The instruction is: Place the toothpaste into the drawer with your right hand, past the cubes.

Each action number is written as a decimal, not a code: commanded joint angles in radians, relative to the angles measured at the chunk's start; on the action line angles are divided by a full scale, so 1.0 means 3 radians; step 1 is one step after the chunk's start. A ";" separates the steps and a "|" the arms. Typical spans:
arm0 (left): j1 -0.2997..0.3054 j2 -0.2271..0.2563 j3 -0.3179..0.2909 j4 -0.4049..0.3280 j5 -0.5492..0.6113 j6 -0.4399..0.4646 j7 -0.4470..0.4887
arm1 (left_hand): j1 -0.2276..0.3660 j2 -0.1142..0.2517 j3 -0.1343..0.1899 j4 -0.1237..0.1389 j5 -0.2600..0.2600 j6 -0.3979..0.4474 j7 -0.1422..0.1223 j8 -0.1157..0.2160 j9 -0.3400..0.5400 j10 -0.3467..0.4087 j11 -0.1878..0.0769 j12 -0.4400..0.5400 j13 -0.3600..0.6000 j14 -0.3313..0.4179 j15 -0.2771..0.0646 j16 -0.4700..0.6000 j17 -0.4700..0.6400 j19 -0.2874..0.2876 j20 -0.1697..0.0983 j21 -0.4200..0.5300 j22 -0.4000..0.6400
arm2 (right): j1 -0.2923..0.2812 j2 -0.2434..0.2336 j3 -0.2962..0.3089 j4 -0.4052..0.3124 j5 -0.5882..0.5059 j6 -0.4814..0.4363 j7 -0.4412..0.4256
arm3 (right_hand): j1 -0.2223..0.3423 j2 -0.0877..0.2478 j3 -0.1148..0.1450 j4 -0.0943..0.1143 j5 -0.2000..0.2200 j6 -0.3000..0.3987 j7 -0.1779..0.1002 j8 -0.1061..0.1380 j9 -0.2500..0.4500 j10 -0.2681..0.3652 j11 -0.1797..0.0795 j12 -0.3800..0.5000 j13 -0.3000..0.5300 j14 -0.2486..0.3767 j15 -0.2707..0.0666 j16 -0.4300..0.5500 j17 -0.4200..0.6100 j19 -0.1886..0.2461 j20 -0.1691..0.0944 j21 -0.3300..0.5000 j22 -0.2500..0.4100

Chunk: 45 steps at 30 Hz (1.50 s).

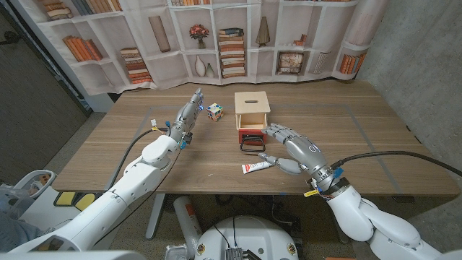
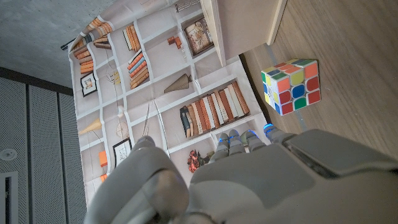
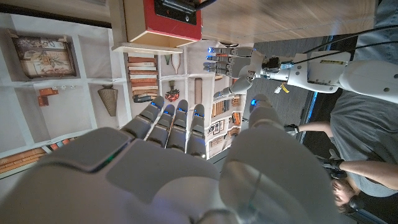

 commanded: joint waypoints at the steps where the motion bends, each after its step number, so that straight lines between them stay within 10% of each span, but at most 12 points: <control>1: -0.0005 0.0004 -0.0001 0.0000 0.0002 0.0015 0.0009 | -0.0001 0.0027 -0.0024 0.0002 0.0002 0.0019 0.0013 -0.0008 0.0009 -0.0008 0.0002 -0.0002 0.0010 -0.0009 0.0002 -0.0012 0.0006 -0.0125 -0.0033 -0.0005 0.0007 | 0.0060 -0.0115 -0.0128 -0.0070 -0.0107 -0.0237 -0.0006 | 0.0078 -0.0001 0.0008 -0.0026 0.0027 0.0011 -0.0036 -0.0014 0.0006 0.0009 -0.0027 -0.0017 0.0019 0.0041 -0.0020 -0.0003 0.0010 0.0024 -0.0029 -0.0014 0.0011; 45: 0.0084 0.0047 -0.0051 -0.0053 -0.0025 -0.0002 0.0033 | 0.0005 0.0039 -0.0050 0.0002 0.0000 0.0032 0.0019 -0.0005 0.0009 -0.0007 0.0016 -0.0002 0.0010 -0.0013 0.0021 -0.0012 0.0007 -0.0136 -0.0020 -0.0007 0.0007 | 0.0244 -0.0324 -0.0456 -0.0203 -0.0269 -0.0726 0.0139 | 0.0361 -0.0104 0.0049 -0.0008 0.0162 0.0226 -0.0130 0.0032 0.0015 0.0299 -0.0045 0.0058 0.0023 0.0036 0.0036 -0.0029 0.0013 0.0020 0.0017 -0.0074 0.0014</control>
